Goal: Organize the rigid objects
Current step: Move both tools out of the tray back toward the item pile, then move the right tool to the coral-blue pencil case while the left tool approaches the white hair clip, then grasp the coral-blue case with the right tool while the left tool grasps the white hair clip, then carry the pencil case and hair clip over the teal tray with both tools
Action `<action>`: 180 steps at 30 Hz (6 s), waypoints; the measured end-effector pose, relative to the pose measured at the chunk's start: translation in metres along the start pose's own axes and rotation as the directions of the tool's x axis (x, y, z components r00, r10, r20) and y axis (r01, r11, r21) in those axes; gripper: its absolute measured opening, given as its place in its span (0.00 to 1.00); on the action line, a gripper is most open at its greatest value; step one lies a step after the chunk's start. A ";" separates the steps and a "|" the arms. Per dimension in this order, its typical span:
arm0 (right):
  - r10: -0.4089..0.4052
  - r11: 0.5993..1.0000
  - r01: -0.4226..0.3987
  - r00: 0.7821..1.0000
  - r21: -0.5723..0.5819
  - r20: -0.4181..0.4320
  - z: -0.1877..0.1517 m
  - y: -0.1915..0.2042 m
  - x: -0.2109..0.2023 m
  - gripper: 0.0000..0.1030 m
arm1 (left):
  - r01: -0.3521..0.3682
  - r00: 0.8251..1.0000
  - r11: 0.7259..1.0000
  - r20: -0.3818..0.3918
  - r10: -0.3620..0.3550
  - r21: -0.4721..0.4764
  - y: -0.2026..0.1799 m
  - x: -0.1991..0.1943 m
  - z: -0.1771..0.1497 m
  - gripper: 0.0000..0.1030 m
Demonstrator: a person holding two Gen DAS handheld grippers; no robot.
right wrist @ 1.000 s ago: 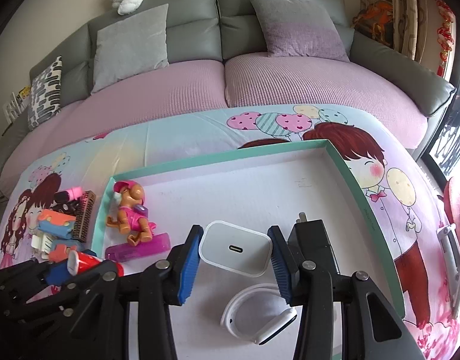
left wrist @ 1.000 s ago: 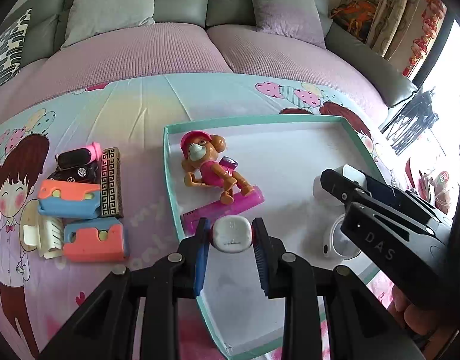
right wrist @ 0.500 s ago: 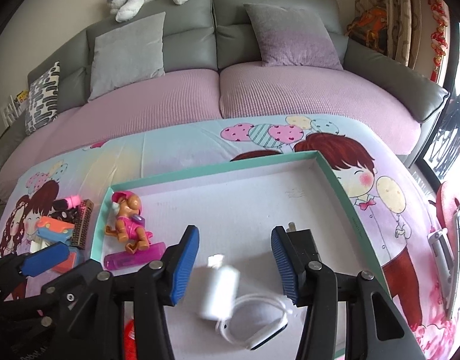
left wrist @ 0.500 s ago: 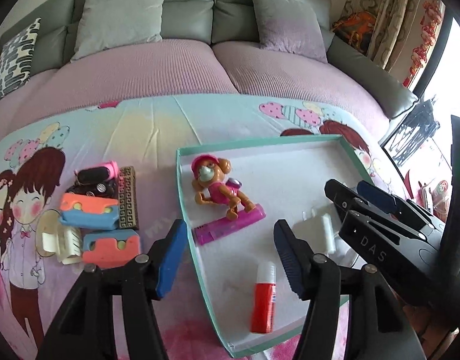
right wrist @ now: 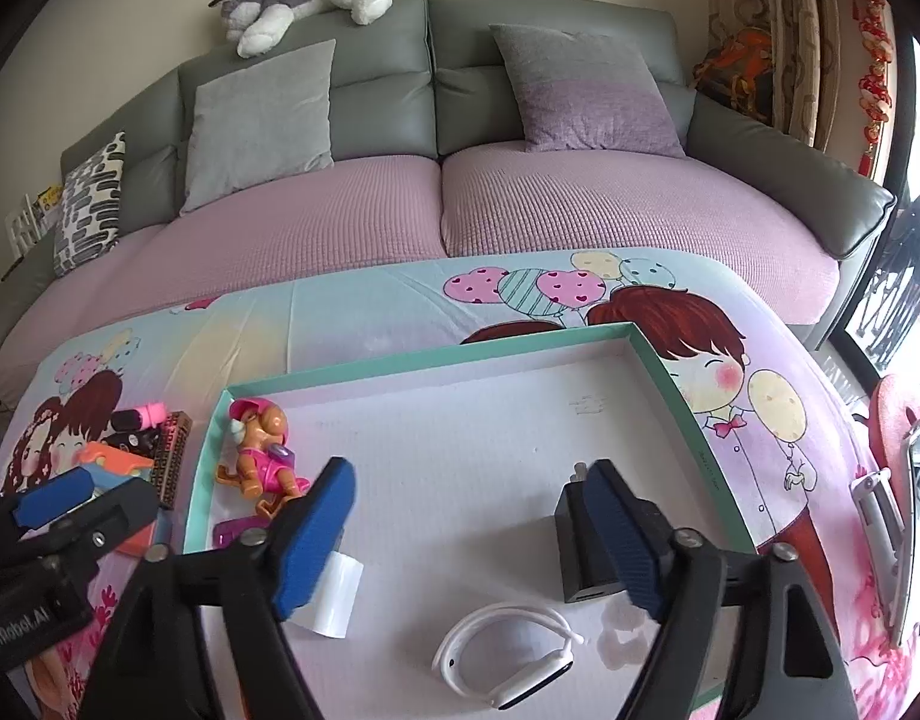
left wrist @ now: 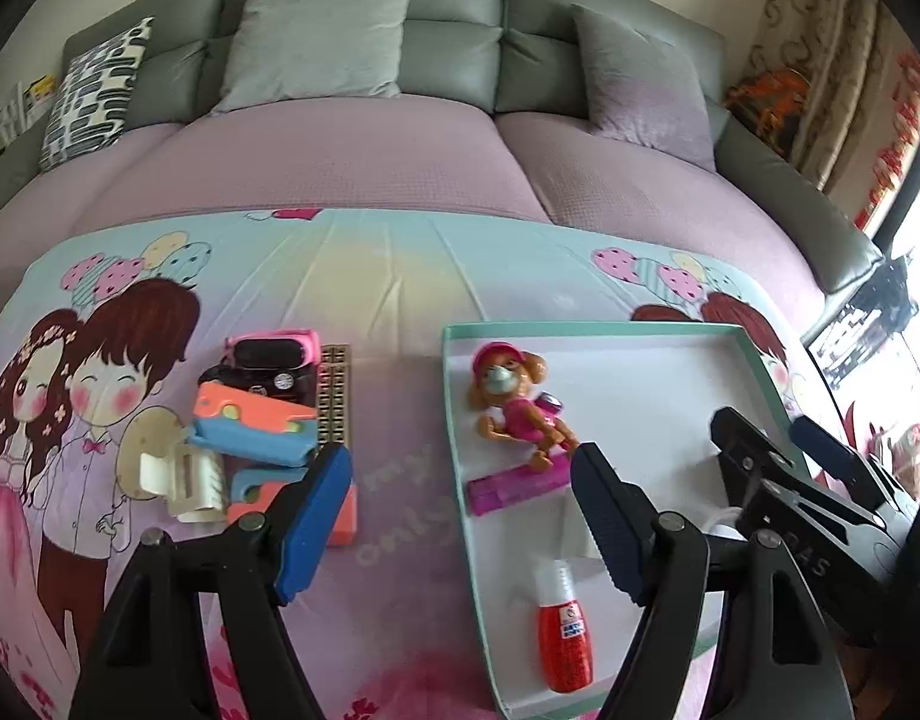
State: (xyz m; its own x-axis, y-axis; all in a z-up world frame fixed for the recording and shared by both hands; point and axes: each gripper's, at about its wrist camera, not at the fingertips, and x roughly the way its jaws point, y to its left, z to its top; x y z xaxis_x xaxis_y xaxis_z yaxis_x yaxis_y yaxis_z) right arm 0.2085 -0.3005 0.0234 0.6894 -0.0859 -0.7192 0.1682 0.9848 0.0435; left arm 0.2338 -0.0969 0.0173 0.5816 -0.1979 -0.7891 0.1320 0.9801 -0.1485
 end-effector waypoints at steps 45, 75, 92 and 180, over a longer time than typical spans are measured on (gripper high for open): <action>0.356 0.924 -0.359 0.933 -0.131 -0.041 -0.020 0.126 0.007 1.00 | -0.358 0.912 0.840 0.039 0.408 -0.407 0.179 -0.044 -0.028 1.00; 0.215 0.928 -0.260 0.958 -0.267 -0.188 -0.060 0.217 0.056 0.91 | -0.301 0.952 0.834 -0.091 0.293 -0.462 0.222 0.003 -0.048 1.00; 0.234 0.919 -0.279 0.955 -0.279 -0.183 -0.067 0.227 0.062 0.74 | -0.243 0.969 0.867 -0.061 0.241 -0.434 0.209 0.004 -0.040 1.00; -0.039 0.997 0.040 0.999 0.066 -0.010 0.008 -0.011 0.001 0.73 | 0.053 0.994 0.997 0.087 -0.059 0.062 -0.021 -0.001 0.008 0.45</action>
State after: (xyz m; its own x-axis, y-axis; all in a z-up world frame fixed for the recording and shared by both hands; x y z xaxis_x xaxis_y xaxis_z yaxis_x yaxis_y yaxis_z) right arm 0.2126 -0.3128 0.0278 0.6749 -0.1231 -0.7276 0.2417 0.9685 0.0603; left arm 0.2371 -0.1177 0.0261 0.6405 -0.2558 -0.7241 0.2123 0.9651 -0.1531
